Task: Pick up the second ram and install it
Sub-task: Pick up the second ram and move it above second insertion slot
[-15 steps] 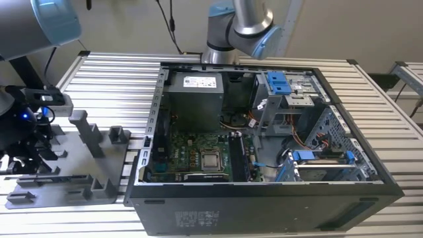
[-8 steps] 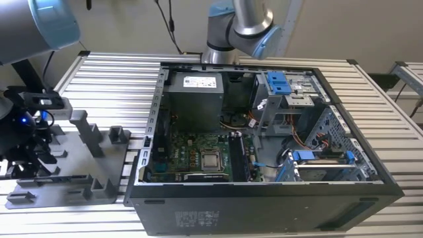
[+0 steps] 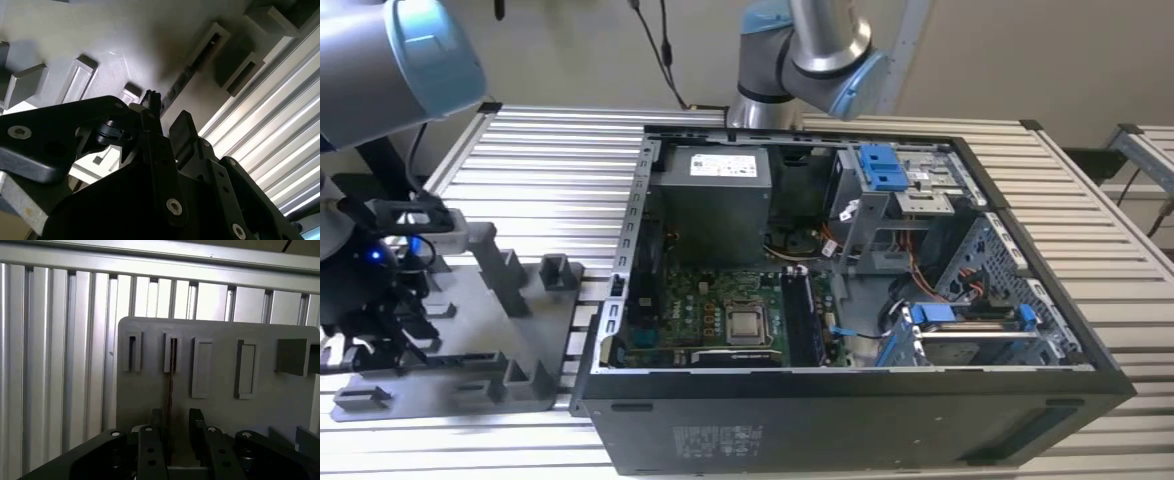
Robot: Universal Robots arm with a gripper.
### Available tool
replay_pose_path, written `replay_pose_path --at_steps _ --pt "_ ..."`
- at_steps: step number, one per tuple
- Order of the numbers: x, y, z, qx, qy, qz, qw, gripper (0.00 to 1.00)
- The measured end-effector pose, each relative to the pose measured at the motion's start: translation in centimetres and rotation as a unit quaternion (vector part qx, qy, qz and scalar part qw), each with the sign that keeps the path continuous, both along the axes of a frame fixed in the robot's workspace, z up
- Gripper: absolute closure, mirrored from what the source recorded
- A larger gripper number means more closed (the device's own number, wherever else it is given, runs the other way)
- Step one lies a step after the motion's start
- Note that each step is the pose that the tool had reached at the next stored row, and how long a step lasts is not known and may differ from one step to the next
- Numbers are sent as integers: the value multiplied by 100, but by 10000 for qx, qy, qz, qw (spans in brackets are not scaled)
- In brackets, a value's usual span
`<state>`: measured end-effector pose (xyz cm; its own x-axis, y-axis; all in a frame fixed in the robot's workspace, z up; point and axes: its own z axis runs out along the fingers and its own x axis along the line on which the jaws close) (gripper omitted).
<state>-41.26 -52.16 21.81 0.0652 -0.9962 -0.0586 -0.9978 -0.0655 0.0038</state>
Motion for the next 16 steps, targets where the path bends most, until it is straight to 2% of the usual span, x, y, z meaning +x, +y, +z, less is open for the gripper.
replay_pose_path --at_steps 10,16 --pt "0 0 -179 0 0 74 10000 64" --pt "0 0 -183 -7 0 75 10000 64"
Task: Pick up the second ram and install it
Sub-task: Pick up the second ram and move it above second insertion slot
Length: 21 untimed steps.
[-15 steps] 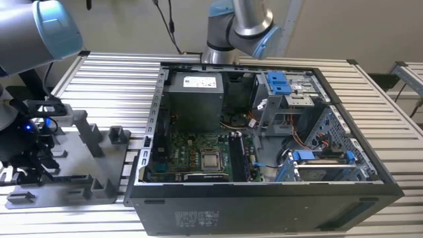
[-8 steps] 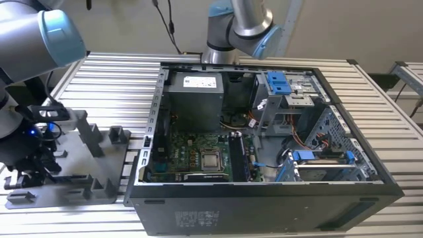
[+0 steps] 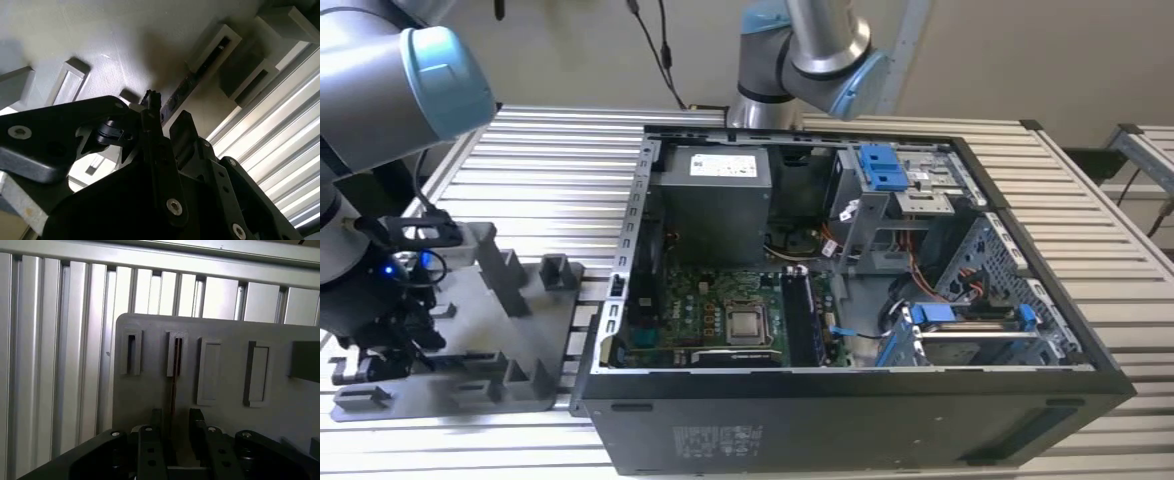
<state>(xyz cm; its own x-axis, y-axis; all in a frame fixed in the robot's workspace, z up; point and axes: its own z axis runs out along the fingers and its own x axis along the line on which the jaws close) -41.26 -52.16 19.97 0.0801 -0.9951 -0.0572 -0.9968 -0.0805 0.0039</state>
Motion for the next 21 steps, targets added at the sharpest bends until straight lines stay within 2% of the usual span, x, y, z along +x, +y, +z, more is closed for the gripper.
replay_pose_path --at_steps 3,6,7,19,21 --pt "0 0 0 -3 0 0 10000 66" --pt "0 0 1 -8 1 0 10000 84" --pt "0 0 0 -9 0 0 10000 86" --pt "0 0 1 -24 0 0 10000 86" --pt "0 1 25 -25 0 0 10000 86"
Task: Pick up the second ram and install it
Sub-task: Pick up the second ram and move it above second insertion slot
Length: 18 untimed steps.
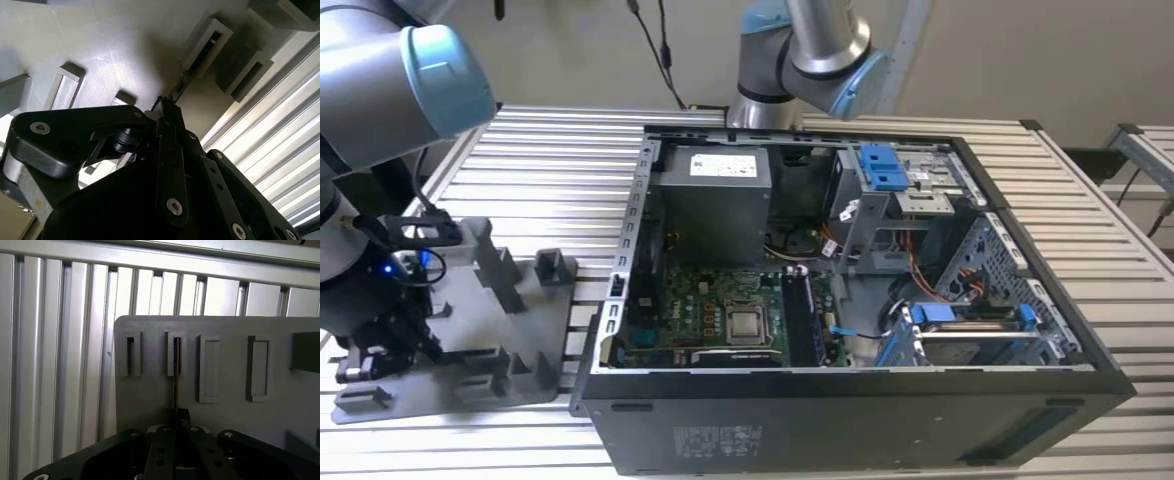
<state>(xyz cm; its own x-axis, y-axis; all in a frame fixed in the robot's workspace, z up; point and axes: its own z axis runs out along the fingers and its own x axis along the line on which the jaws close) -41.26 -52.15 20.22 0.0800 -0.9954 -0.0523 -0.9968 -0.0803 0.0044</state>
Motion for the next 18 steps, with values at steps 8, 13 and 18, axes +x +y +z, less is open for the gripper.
replay_pose_path --at_steps 8,13,18 --pt "0 0 328 0 1 -2 10000 86" --pt "0 0 514 1 0 -36 10000 86" --pt "0 0 702 1 0 -61 10000 86"
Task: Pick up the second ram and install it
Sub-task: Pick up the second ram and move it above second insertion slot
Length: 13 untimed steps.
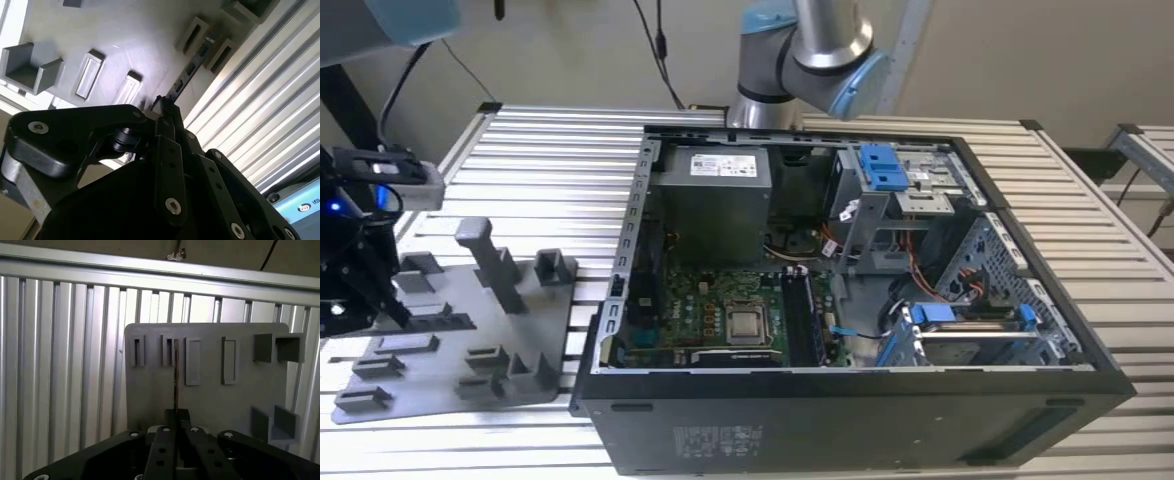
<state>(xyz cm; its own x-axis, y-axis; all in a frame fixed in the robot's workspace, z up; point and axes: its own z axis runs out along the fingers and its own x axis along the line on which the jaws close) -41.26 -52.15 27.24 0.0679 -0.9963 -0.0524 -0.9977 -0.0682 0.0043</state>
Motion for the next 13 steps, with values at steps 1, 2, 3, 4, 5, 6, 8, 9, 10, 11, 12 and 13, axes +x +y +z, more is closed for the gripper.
replay_pose_path --at_steps 1,2,3,4,5,6,8,9,10,11,12,13 --pt "0 0 40 -1 0 -1 10000 86" --pt "0 0 81 0 0 -1 10000 86" --pt "0 0 122 0 0 -2 10000 86" --pt "0 0 164 0 1 -2 10000 86" --pt "0 0 203 -1 1 -1 10000 86" --pt "0 0 239 0 0 -2 10000 86" --pt "0 0 312 -1 1 -2 10000 86" --pt "0 0 355 0 0 -2 10000 86" --pt "0 0 398 0 0 -3 10000 86" --pt "0 0 434 -1 0 -3 10000 86" --pt "0 0 469 -1 1 -3 10000 86" --pt "0 0 507 0 0 -3 10000 86"
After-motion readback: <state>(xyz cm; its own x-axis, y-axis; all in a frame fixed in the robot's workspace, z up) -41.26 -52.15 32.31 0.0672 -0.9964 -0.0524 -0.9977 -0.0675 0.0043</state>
